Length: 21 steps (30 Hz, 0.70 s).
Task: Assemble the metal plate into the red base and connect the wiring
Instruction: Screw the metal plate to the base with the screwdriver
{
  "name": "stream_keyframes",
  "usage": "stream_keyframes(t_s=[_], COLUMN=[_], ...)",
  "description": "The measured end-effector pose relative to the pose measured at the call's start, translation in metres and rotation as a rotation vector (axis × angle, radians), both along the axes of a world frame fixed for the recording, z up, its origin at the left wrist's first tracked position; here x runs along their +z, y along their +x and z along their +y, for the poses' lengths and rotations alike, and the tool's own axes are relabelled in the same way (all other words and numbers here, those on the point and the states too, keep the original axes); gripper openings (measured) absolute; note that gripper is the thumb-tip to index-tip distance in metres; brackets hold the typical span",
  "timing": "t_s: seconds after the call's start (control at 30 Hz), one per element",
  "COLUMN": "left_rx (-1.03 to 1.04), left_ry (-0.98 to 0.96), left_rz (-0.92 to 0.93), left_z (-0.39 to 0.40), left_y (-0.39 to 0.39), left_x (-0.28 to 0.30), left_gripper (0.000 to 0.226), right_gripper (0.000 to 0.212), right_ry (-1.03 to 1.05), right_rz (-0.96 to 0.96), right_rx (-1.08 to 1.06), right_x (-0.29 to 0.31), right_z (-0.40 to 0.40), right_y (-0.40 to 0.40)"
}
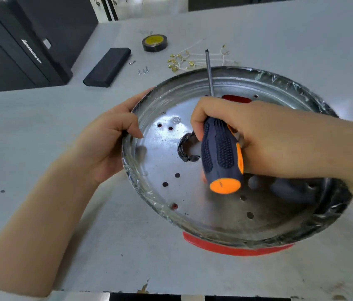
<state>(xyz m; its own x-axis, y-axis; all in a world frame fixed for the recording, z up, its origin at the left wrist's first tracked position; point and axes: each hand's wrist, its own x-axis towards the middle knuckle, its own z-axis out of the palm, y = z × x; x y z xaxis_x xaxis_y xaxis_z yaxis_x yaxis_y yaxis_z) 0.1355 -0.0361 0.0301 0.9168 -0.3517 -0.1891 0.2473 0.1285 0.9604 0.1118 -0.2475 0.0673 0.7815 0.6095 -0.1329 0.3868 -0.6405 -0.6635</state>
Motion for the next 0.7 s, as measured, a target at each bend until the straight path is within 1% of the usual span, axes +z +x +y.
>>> stream_keyframes(t_s=[0.07,0.1,0.17,0.2,0.3,0.37,0.47,0.5,0.53,0.57,0.63,0.67,0.7], left_rx=[-0.009,-0.026,-0.048,-0.052,-0.092,-0.104,-0.177,-0.161,-0.103,-0.013,0.161,0.216,0.258], left_ry=[-0.014,-0.01,-0.028,-0.045,-0.024,0.021,0.128,0.166,0.217,0.308,0.638,0.805,0.927], left_rz=[0.007,0.007,0.014,0.019,0.041,0.054,0.052,0.033,-0.005,-0.068,-0.256,-0.34,-0.405], left_z=[0.001,0.001,0.002,0.003,0.004,0.007,0.018,0.021,0.025,0.028,0.029,0.027,0.024], left_y=[0.001,0.001,0.002,0.003,0.004,0.008,0.022,0.031,0.041,0.052,0.077,0.089,0.101], left_x=[0.0,-0.001,0.0,0.001,0.003,0.007,0.019,0.023,0.025,0.025,0.019,0.014,0.009], left_gripper=[0.076,0.078,0.081,0.082,0.082,0.074,0.056,0.047,0.037,0.031,0.028,0.03,0.033], right_gripper=[0.038,0.042,0.039,0.039,0.034,0.036,0.046,0.049,0.05,0.049,0.047,0.047,0.048], right_ry=[0.02,0.031,0.016,-0.029,-0.114,-0.138,-0.075,-0.046,-0.007,0.041,0.112,0.123,0.126], right_rz=[-0.231,-0.247,-0.207,-0.222,-0.159,-0.115,-0.097,-0.098,-0.101,-0.098,-0.045,-0.036,-0.025], right_rx=[-0.026,-0.004,0.027,0.019,0.015,0.05,0.03,0.02,0.004,-0.012,-0.017,-0.005,0.009], right_x=[0.01,0.015,0.022,0.022,0.015,0.012,0.009,0.008,0.005,0.002,0.0,-0.002,-0.004], right_z=[-0.009,-0.014,-0.014,-0.018,-0.028,-0.031,-0.035,-0.035,-0.037,-0.038,-0.041,-0.043,-0.044], right_y=[-0.006,-0.011,-0.005,0.001,0.013,0.016,0.024,0.025,0.029,0.031,0.032,0.033,0.034])
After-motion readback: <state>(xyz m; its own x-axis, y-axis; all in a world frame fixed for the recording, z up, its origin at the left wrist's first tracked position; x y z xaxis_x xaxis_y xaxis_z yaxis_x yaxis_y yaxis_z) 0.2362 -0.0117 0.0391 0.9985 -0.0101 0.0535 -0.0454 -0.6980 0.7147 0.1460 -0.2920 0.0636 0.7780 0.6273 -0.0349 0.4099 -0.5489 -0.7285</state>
